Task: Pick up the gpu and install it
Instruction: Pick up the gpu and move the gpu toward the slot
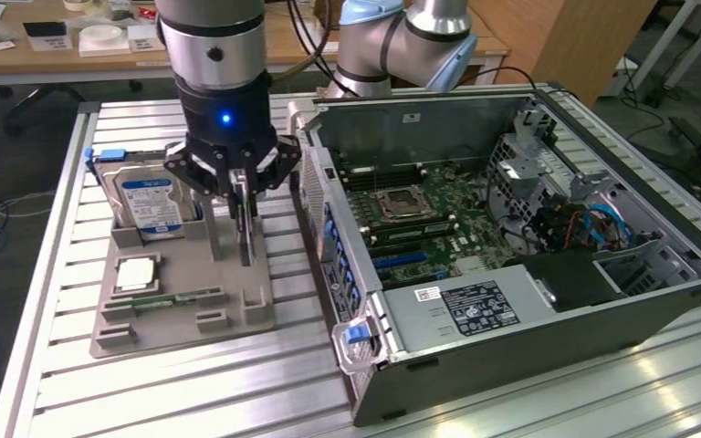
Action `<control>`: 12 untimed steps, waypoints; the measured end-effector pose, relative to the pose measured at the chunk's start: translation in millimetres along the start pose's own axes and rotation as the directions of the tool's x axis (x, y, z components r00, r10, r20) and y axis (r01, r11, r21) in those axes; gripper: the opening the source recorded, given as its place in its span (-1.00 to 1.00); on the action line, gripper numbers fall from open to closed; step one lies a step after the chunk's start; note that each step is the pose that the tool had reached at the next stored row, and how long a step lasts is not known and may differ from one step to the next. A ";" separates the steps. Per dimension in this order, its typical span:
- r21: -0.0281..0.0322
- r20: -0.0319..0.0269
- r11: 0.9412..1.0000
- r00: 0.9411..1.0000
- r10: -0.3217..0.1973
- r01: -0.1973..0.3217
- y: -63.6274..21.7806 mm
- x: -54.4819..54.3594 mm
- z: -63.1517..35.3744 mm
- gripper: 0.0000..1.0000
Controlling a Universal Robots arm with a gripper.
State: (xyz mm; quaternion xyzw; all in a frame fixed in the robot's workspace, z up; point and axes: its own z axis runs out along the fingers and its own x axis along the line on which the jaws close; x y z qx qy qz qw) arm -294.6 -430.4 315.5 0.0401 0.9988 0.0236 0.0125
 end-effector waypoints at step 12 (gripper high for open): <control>0.000 0.000 1.000 1.000 0.000 0.000 1.3 -0.6 -26.1 -0.47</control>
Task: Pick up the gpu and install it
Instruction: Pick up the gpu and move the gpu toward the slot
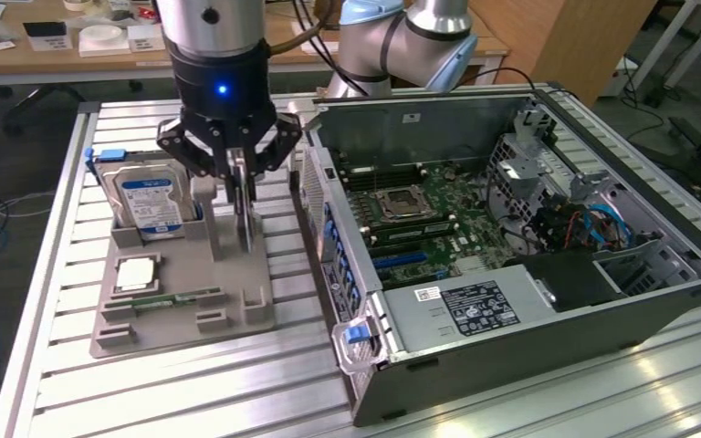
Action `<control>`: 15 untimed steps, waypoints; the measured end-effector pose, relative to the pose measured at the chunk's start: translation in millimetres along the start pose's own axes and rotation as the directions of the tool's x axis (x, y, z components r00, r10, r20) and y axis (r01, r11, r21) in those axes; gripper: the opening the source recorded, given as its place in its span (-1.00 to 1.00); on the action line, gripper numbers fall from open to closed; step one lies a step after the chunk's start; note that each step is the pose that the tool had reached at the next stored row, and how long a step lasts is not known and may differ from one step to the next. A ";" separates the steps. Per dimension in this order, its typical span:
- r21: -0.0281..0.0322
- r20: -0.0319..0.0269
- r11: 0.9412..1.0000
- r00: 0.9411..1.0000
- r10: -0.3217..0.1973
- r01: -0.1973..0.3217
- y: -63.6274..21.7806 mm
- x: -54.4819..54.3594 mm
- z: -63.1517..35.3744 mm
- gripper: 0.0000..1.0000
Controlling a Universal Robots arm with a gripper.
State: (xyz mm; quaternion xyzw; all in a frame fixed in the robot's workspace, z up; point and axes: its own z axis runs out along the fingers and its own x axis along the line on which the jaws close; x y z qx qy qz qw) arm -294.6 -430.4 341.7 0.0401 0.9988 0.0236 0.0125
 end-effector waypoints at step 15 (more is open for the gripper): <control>0.000 0.000 1.000 1.000 0.000 0.000 1.1 -0.5 -22.7 -0.47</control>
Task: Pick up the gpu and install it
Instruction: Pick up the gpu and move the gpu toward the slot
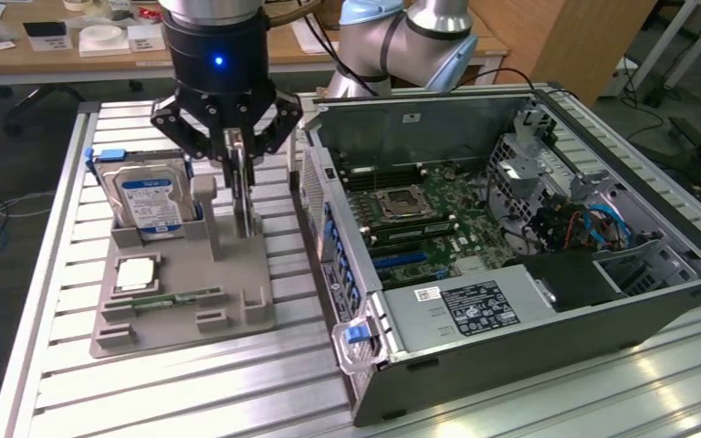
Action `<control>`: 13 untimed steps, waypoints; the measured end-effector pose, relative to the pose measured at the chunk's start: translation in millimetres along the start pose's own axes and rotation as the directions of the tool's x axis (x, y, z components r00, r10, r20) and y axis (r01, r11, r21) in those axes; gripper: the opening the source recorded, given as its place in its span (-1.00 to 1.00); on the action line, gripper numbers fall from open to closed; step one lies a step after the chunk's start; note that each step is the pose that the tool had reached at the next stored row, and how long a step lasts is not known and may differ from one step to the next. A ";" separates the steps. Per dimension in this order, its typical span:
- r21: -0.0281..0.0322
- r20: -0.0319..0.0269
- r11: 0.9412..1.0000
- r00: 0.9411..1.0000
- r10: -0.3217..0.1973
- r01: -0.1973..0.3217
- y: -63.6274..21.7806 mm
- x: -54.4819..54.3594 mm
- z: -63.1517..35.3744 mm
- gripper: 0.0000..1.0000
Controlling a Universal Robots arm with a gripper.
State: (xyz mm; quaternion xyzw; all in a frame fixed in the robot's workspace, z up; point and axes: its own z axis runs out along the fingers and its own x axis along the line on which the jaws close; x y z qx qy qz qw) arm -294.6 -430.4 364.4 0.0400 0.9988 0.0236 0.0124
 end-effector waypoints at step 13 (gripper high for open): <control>0.000 0.000 1.000 1.000 0.000 0.000 0.5 -0.2 -10.6 -0.47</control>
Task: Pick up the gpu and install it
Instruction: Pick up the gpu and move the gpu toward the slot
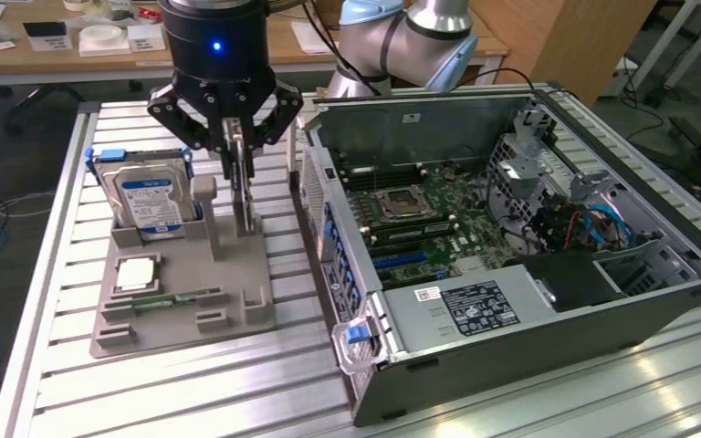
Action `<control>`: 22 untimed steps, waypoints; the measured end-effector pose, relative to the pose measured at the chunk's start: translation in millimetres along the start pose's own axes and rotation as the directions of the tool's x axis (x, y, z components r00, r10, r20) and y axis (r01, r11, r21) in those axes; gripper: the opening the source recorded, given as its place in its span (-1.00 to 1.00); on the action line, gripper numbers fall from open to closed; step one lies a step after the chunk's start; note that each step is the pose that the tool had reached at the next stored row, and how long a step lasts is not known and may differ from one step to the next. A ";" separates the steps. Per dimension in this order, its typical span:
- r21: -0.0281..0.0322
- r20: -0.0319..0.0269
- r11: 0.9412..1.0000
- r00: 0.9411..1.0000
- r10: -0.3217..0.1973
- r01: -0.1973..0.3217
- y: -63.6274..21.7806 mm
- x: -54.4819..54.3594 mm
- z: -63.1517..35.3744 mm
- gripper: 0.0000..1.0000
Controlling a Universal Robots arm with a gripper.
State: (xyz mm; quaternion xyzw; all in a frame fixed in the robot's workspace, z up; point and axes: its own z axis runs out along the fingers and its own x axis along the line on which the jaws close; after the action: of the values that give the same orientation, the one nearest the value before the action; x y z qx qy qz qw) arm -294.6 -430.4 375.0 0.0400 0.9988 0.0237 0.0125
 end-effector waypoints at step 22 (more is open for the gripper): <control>0.000 0.000 1.000 1.000 0.000 0.000 0.9 -0.4 -17.6 -0.47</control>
State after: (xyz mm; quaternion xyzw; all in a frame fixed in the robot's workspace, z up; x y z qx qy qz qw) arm -294.6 -430.4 392.6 0.0401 0.9988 0.0236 0.0124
